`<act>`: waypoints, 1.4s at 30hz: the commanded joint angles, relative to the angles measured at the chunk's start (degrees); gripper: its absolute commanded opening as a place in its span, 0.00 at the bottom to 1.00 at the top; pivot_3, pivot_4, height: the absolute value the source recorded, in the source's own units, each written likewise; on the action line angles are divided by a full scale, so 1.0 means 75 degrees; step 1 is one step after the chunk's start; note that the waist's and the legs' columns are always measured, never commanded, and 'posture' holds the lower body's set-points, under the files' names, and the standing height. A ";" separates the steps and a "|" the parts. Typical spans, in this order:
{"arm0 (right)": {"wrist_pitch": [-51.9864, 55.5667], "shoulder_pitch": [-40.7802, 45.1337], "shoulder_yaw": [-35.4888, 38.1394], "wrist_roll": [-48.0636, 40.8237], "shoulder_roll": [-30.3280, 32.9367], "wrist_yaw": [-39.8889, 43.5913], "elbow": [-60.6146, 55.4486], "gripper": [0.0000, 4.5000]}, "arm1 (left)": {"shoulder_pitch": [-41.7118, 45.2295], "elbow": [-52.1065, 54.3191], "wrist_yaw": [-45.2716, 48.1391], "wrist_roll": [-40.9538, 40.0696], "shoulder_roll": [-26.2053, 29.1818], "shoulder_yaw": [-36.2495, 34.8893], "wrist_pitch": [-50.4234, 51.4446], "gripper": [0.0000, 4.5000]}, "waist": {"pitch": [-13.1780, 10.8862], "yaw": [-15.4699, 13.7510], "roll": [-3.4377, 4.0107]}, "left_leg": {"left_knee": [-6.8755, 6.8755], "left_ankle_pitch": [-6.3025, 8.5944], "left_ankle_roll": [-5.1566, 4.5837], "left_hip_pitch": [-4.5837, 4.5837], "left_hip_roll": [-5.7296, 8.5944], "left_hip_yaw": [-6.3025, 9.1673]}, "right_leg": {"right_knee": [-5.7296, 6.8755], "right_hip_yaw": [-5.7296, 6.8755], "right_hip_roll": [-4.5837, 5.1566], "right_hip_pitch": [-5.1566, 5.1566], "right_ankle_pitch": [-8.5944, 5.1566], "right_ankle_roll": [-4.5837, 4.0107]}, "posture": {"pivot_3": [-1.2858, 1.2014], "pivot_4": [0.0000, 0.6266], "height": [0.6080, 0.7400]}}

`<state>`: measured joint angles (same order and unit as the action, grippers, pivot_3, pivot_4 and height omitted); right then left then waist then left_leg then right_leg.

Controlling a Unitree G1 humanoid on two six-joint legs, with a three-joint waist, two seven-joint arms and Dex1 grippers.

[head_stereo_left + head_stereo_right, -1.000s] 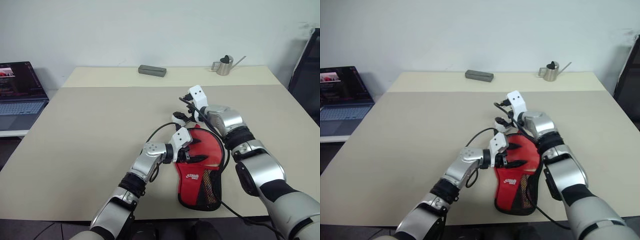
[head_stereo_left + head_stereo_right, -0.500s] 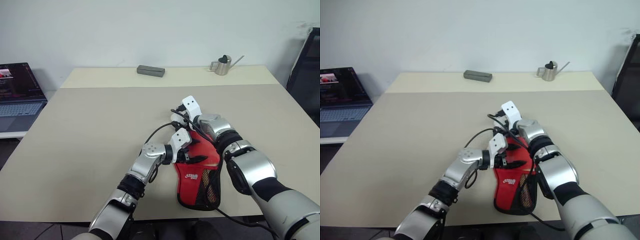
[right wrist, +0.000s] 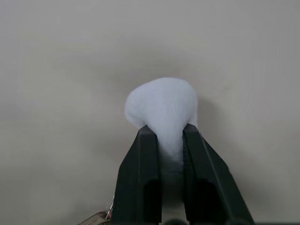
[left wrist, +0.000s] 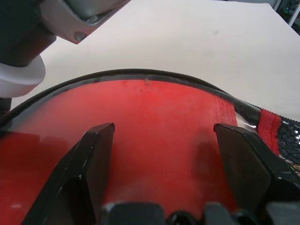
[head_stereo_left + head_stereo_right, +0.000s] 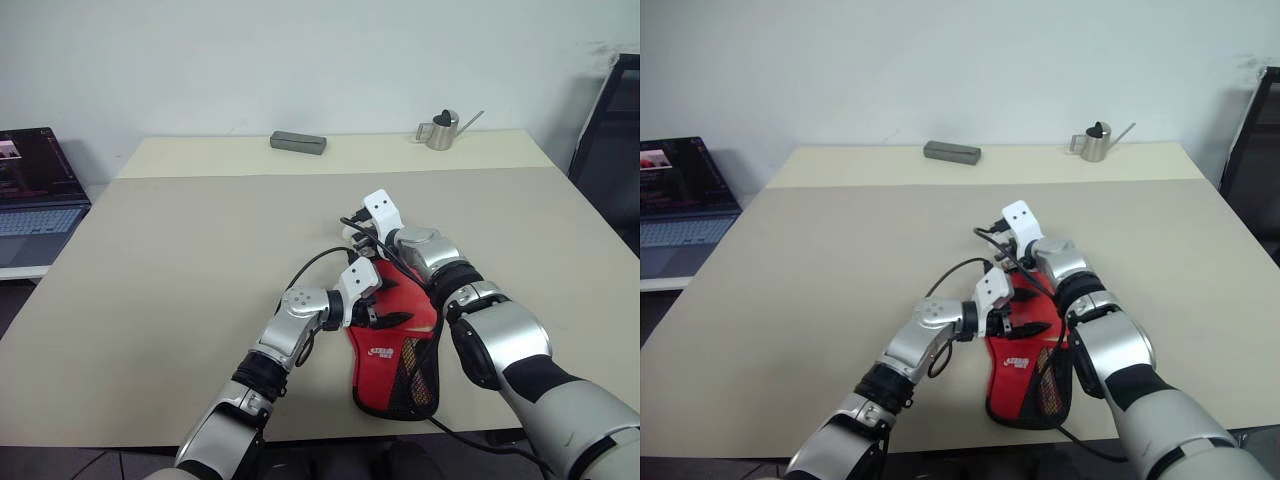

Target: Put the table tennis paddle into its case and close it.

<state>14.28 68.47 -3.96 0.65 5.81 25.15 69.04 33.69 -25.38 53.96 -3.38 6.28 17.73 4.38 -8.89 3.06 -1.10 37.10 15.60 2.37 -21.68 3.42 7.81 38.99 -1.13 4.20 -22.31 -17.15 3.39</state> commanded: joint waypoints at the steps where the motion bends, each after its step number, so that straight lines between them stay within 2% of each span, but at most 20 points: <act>1: -0.0229 0.0316 0.0313 -0.0090 0.0160 -0.0198 -0.0096 0.04 | -0.0270 -0.0253 -0.0028 0.0115 -0.0036 0.0188 0.0104 0.82 | 0.0001 0.0000 0.0001 | 0.0000 0.0000 0.0000 0.0000 0.0000 0.0000 | 0.0000 0.0000 0.0000 0.0000 0.0000 0.0000 | 0.52 0.24 1.00; 14: -0.0243 0.0250 0.0516 0.0069 0.1042 -0.0263 -0.0164 0.04 | -0.0406 -0.0548 -0.0058 0.0033 -0.0100 0.0140 0.0138 0.82 | 0.0011 -0.0013 0.0019 | 0.0000 0.0000 0.0000 0.0003 0.0001 -0.0005 | -0.0001 -0.0001 0.0001 0.0006 0.0000 0.0000 | 0.52 0.24 1.00; 24: -0.0052 -0.0229 0.0327 0.0161 0.1540 0.0067 -0.0707 0.04 | -0.0353 -0.0808 -0.0049 0.0072 -0.0192 0.0146 0.0023 0.82 | 0.0032 -0.0035 0.0048 | 0.0001 0.0000 -0.0001 0.0009 0.0001 -0.0007 | -0.0001 0.0000 0.0001 0.0018 0.0000 0.0000 | 0.52 0.24 1.00; 30: 0.0760 -0.1113 0.0343 0.0102 0.2172 0.0536 -0.2401 0.04 | -0.0235 -0.1084 -0.0100 0.0165 -0.0177 0.0140 -0.0117 0.82 | 0.0034 -0.0131 0.0052 | 0.0005 0.0000 -0.0002 0.0008 0.0003 -0.0003 | -0.0004 0.0005 0.0002 0.0024 0.0000 0.0000 | 0.52 0.24 1.00; 37: 0.2408 -0.2562 0.0577 -0.0163 0.3086 0.0971 -0.5246 0.04 | -0.0107 -0.1433 -0.0086 0.0420 0.0001 0.0316 -0.0355 0.82 | 0.0041 -0.0165 0.0062 | 0.0003 0.0000 -0.0004 0.0021 0.0002 -0.0005 | -0.0003 0.0006 0.0001 0.0036 0.0000 0.0001 | 0.52 0.24 1.00; 42: 0.3509 -0.3514 0.0691 -0.0480 0.3676 0.1349 -0.7125 0.04 | 0.0133 -0.1690 -0.0183 0.0610 0.0022 0.0424 -0.0474 0.82 | 0.0041 -0.0179 0.0064 | -0.0005 0.0016 -0.0032 0.0093 0.0001 -0.0005 | -0.0014 0.0010 0.0001 0.0118 -0.0002 0.0003 | 0.52 0.24 1.00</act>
<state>38.70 41.96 -1.12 -1.97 31.48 34.74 20.85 36.43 -33.29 53.16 -2.01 5.24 19.40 -0.52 -8.58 1.71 -0.62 37.05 15.75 2.10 -20.84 3.43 7.78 38.86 -1.05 4.21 -21.31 -17.17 3.43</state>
